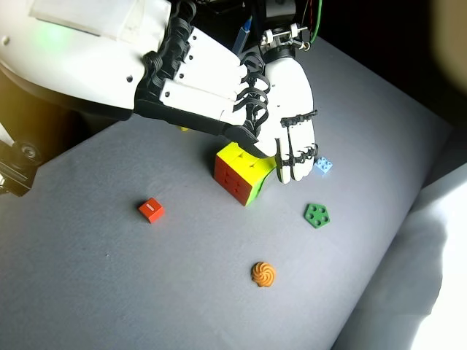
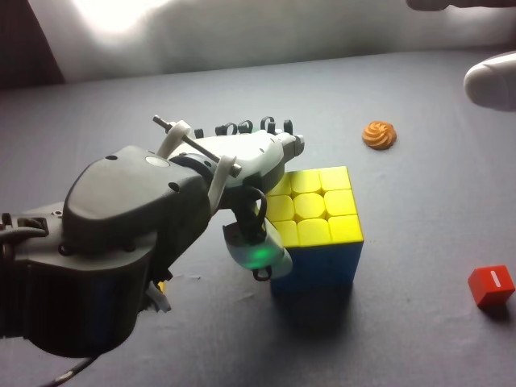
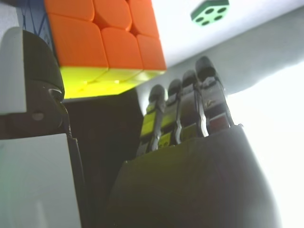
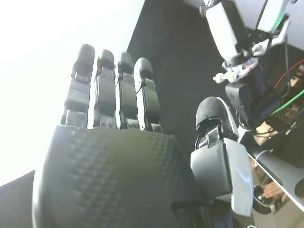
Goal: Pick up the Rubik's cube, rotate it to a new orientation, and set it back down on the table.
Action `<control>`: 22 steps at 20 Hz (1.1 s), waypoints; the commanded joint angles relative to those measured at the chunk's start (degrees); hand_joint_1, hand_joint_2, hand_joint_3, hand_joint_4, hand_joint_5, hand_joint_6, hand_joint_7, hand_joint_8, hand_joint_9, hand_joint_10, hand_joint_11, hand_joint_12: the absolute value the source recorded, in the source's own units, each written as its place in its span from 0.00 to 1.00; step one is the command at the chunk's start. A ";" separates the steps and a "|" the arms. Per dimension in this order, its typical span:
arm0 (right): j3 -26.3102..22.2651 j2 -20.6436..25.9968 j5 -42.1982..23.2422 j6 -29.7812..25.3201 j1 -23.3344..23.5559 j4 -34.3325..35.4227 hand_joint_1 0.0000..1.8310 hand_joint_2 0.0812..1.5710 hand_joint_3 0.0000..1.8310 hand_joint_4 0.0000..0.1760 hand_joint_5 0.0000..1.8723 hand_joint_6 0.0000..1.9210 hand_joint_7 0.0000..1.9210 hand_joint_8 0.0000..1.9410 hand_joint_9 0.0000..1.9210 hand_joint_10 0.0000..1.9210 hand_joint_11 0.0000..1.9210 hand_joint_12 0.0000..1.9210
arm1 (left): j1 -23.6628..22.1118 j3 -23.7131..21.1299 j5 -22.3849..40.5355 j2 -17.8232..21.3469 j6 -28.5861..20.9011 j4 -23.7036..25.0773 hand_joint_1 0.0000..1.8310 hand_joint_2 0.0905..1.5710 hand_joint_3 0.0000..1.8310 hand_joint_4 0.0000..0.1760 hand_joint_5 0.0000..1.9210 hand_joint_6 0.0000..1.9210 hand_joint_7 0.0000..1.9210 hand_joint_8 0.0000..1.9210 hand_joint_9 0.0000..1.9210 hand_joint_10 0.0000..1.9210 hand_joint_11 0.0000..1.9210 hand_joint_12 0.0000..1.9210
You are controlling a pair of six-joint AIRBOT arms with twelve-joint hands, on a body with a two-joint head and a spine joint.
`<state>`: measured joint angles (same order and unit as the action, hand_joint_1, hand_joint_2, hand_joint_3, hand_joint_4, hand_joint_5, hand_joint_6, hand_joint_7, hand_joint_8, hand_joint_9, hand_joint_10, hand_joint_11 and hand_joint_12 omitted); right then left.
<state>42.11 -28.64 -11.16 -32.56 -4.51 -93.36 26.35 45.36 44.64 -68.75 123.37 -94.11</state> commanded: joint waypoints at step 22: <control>-0.24 0.14 0.20 -0.01 1.08 1.52 0.00 0.80 0.00 0.00 0.15 0.00 0.14 0.00 0.11 0.00 0.00 0.33 | 2.71 7.54 -1.34 -7.23 -0.07 2.47 0.61 0.57 0.00 0.00 0.00 0.00 0.00 0.00 0.00 0.00 0.00 0.00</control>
<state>42.11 -28.60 -11.29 -32.53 -4.51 -93.38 29.08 52.82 43.29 -75.64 123.31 -94.30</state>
